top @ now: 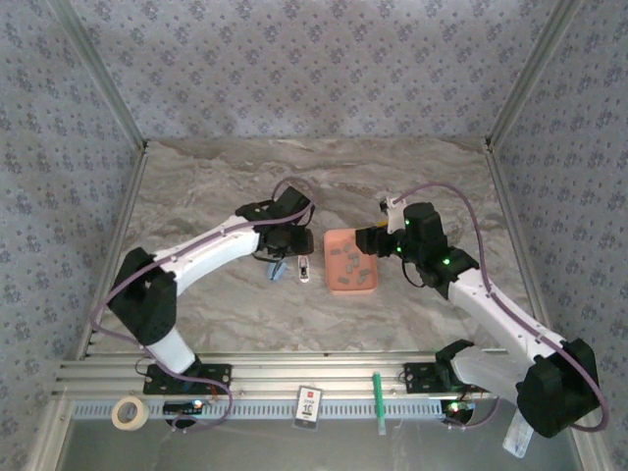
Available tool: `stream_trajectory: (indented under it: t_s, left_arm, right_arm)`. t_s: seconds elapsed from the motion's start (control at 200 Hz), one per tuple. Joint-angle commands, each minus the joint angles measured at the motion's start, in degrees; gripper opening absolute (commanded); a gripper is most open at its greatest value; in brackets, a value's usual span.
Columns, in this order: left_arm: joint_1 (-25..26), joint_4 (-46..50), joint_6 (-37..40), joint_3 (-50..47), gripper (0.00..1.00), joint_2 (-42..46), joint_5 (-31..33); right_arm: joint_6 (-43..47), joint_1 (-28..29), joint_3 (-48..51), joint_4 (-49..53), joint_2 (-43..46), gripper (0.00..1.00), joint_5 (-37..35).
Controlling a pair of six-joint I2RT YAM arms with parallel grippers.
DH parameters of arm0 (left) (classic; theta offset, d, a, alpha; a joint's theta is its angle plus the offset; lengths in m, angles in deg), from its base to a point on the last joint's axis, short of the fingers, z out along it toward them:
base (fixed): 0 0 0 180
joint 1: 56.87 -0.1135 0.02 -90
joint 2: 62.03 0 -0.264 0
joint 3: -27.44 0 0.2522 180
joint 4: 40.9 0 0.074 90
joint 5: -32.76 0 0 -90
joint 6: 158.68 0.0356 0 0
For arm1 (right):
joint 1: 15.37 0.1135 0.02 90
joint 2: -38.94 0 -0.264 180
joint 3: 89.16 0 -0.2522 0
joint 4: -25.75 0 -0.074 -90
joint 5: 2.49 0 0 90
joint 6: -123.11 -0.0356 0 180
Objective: Load the staples into the stapler
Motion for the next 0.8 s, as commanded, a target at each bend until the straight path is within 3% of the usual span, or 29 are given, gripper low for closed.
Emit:
stream_trajectory:
  t_s: [0.0, 0.225, 0.54, 0.795]
  left_arm:
    - [-2.26, 2.45, 4.21, -3.39, 0.5, 1.15, -0.79]
    - [-6.09, 2.52, 11.27, -7.63, 0.54, -1.25, -1.52]
    - [-6.42, 2.34, 16.32, -5.75, 0.57, -8.3, -3.45]
    - [-6.46, 1.99, 16.9, -6.66, 0.5, -10.5, -2.57]
  right_arm:
    - [0.86, -0.05, -2.07, 0.71, -0.92, 0.66, 2.1]
    - [2.33, 0.81, -3.15, 1.78, -1.67, 0.66, 2.98]
    - [3.32, 1.36, -3.29, 2.93, -1.08, 0.66, 2.48]
    - [3.87, 1.43, -2.94, 3.35, -0.22, 0.66, 1.96]
